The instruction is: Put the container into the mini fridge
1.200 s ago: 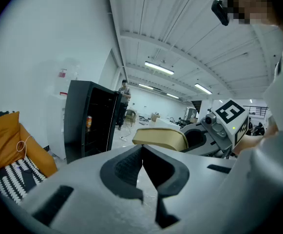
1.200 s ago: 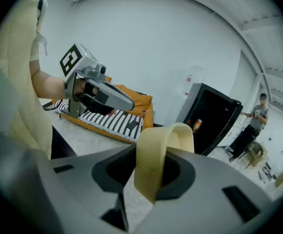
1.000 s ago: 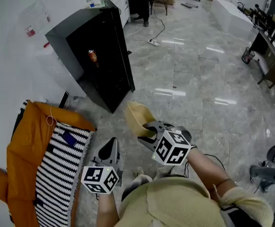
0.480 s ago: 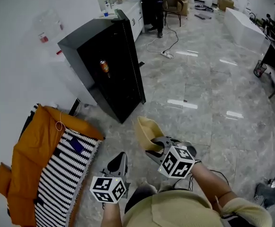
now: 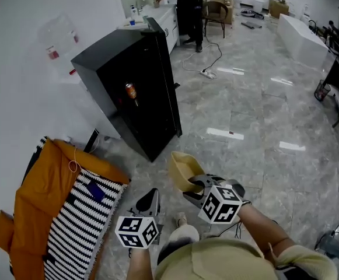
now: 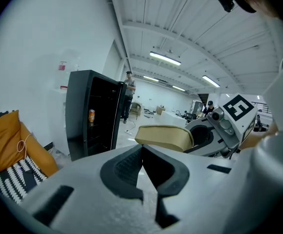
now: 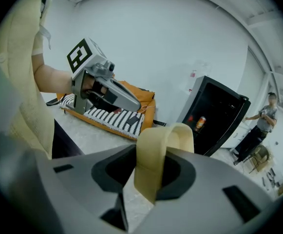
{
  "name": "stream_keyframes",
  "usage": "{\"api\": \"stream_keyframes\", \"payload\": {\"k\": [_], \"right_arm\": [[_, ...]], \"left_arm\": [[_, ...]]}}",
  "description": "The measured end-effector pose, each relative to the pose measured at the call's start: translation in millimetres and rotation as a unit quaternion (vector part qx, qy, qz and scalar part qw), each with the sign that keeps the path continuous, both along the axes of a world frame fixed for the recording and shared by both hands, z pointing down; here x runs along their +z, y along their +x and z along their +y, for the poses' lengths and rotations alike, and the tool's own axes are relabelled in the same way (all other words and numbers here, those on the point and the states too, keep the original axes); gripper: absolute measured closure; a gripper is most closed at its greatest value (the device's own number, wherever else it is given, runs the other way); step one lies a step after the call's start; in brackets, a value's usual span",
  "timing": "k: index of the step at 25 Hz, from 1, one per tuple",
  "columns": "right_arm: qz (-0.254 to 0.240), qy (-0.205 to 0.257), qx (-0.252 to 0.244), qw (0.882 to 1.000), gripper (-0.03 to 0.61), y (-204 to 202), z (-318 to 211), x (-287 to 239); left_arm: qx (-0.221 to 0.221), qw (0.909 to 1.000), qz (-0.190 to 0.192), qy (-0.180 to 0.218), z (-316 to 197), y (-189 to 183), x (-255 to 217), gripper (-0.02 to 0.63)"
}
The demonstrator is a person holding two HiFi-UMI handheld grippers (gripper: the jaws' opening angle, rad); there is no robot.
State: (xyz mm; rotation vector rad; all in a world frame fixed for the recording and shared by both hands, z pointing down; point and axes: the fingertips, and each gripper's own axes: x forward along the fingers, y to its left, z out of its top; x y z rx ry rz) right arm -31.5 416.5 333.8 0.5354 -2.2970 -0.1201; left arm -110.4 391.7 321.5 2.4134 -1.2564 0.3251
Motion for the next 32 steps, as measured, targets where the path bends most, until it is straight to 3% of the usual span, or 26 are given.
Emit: {"api": "stream_keyframes", "payload": {"k": [5, 10, 16, 27, 32], "right_arm": [[0.010, 0.002, 0.004, 1.000, 0.459, -7, -38, 0], [0.017, -0.012, 0.001, 1.000, 0.459, -23, -63, 11], [0.025, -0.031, 0.002, 0.999, 0.459, -42, -92, 24], [0.043, -0.037, 0.013, 0.998, 0.459, -66, -128, 39], [0.053, -0.043, 0.012, 0.998, 0.459, -71, -144, 47]], "left_arm": [[0.009, 0.9998, 0.018, 0.001, -40, -7, -2, 0.592], [0.017, 0.9998, -0.009, -0.006, -67, -20, 7, 0.594], [0.029, 0.9993, -0.001, -0.022, -97, -34, 16, 0.592], [0.055, 0.9984, -0.002, 0.011, -136, -52, 18, 0.592], [0.056, 0.9984, 0.001, 0.006, -153, -53, 22, 0.592]]}}
